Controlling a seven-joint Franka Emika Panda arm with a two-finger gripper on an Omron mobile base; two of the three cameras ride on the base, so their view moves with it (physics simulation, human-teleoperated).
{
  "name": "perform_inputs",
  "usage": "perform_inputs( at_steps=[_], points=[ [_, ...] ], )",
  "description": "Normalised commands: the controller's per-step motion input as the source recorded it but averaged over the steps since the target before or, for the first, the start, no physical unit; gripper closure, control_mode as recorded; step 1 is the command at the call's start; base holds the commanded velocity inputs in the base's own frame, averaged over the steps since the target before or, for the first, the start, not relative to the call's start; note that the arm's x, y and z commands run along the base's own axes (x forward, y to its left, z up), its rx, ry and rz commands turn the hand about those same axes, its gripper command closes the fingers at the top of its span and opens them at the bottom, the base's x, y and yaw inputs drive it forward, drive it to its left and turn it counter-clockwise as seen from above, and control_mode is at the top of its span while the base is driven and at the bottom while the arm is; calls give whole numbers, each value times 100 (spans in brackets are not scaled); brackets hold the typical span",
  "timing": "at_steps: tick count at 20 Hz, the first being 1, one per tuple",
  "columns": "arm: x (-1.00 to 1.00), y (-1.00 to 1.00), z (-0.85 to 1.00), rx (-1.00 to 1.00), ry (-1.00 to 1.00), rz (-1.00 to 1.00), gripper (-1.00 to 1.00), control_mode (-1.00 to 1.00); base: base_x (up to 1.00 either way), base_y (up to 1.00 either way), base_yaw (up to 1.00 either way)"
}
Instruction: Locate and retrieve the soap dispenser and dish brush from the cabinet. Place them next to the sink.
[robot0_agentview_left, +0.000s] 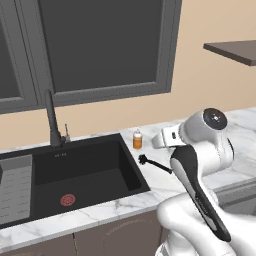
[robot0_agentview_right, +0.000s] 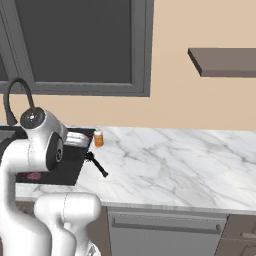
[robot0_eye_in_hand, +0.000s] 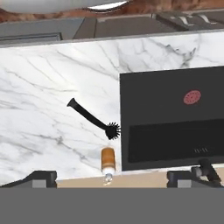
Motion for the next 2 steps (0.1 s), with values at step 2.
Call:
perform_inputs(
  at_steps=[2],
  points=[
    [-33, 41, 28, 0, -14, 2, -100, -100, 0, 0, 0]
  ],
)
